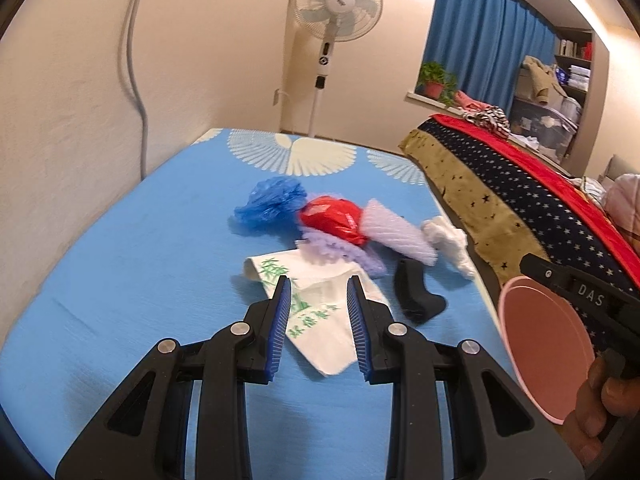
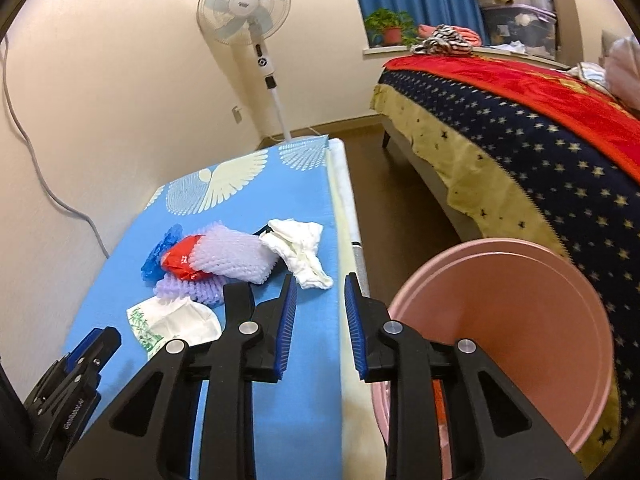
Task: Collect trash
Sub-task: 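Grasp the white paper bag with the left gripper while the right gripper grasps the white cloth, then carry the paper bag and white cloth over the pink bin and open both grippers, then grasp the black elastic strap with the right gripper while the left gripper grasps the red plastic bag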
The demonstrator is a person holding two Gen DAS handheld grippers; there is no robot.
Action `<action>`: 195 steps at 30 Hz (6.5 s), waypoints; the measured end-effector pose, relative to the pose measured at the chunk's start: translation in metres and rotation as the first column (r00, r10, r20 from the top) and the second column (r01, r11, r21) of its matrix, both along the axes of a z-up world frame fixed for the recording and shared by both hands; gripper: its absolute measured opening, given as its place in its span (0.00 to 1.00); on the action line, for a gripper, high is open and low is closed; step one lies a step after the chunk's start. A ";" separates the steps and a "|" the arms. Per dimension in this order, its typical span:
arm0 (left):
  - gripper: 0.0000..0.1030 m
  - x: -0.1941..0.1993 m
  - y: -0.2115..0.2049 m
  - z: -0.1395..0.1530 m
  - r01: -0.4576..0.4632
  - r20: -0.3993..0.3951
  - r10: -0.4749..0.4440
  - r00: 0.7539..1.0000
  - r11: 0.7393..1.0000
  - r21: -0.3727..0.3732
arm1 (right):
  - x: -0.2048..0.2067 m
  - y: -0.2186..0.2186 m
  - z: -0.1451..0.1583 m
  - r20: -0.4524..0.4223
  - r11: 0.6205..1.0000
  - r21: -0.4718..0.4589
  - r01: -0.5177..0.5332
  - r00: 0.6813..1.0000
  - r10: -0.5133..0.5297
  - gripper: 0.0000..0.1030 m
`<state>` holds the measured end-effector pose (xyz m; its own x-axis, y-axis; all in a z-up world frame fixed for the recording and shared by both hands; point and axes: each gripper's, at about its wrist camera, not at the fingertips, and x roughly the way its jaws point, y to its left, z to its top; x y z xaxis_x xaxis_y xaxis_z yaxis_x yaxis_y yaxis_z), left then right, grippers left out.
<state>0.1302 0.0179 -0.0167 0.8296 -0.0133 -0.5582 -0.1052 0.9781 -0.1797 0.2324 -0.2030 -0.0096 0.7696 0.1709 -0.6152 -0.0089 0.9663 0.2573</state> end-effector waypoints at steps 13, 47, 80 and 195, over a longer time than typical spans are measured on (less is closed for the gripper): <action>0.43 0.029 0.034 -0.023 -0.108 -0.088 0.100 0.991 0.990 -0.095 | 0.047 0.030 -0.023 -0.062 0.992 -0.106 -0.071 0.996 0.065 0.43; 0.01 -0.005 0.020 0.016 0.001 -0.015 -0.003 1.000 0.992 -0.123 | -0.009 0.013 0.024 -0.030 0.994 -0.079 -0.073 0.997 0.071 0.08; 0.01 -0.072 -0.022 0.067 0.136 0.105 -0.129 0.986 0.989 -0.064 | -0.114 -0.059 0.082 0.076 0.993 -0.071 0.094 0.993 -0.089 0.08; 0.22 0.021 -0.002 0.004 0.071 0.035 -0.070 0.997 0.997 -0.036 | -0.010 0.044 -0.007 -0.003 0.998 0.004 -0.059 0.998 0.059 0.33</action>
<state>0.1510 0.0162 -0.0127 0.8444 -0.0925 -0.5277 -0.0298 0.9754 -0.2186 0.2219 -0.1587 -0.0170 0.7559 0.2185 -0.6171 -0.0653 0.9631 0.2611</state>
